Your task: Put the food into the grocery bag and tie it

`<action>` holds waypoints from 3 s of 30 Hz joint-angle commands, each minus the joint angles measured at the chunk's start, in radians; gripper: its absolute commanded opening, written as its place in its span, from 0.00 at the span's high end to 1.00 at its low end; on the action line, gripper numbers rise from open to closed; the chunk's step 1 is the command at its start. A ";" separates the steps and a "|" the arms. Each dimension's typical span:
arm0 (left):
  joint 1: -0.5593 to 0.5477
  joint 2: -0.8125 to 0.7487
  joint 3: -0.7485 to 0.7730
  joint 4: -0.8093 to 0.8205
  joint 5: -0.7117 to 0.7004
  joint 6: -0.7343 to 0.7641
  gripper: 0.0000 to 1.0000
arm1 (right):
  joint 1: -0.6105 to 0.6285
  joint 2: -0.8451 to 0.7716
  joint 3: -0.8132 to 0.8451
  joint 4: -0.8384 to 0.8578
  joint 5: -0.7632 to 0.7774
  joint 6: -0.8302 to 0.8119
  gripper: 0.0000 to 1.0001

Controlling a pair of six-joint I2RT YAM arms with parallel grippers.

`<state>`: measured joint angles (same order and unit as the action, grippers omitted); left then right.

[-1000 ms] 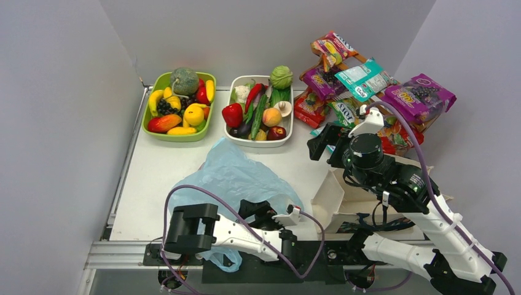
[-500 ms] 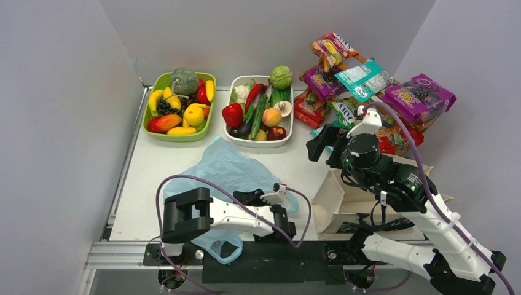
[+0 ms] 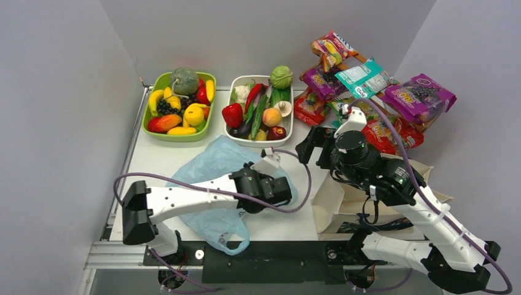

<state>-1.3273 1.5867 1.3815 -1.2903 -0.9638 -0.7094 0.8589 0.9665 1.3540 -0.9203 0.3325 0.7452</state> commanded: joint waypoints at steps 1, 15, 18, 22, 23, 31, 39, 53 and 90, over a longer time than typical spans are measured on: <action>0.095 -0.113 0.109 0.051 0.188 0.095 1.00 | 0.041 0.019 0.034 0.051 -0.017 0.033 0.01; 0.227 -0.220 0.220 0.002 0.430 0.149 1.00 | 0.126 0.096 -0.081 0.147 -0.133 -0.073 0.01; 0.234 -0.223 0.227 -0.002 0.446 0.154 1.00 | 0.139 0.118 -0.117 0.168 -0.161 -0.095 0.01; 0.249 -0.241 0.223 0.011 0.489 0.161 1.00 | 0.147 0.125 -0.200 0.199 -0.169 -0.099 0.01; 0.252 -0.248 0.224 0.018 0.511 0.167 1.00 | 0.147 0.125 -0.209 0.202 -0.165 -0.102 0.01; 0.283 -0.272 0.275 0.003 0.606 0.183 1.00 | 0.147 0.147 -0.218 0.228 -0.202 -0.134 0.44; 0.270 -0.280 0.299 -0.090 0.605 0.129 0.56 | 0.147 0.220 -0.047 0.149 -0.201 -0.098 1.00; -0.121 -0.208 0.310 -0.236 0.254 -0.342 0.27 | 0.194 0.383 0.320 -0.145 -0.110 0.116 1.00; -0.221 0.132 0.102 -0.303 -0.002 -1.039 0.16 | 0.179 0.272 0.232 -0.201 -0.001 0.224 1.00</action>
<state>-1.5620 1.7054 1.5131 -1.5517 -0.9432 -1.6981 1.0470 1.2907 1.6005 -1.1515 0.3073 0.9588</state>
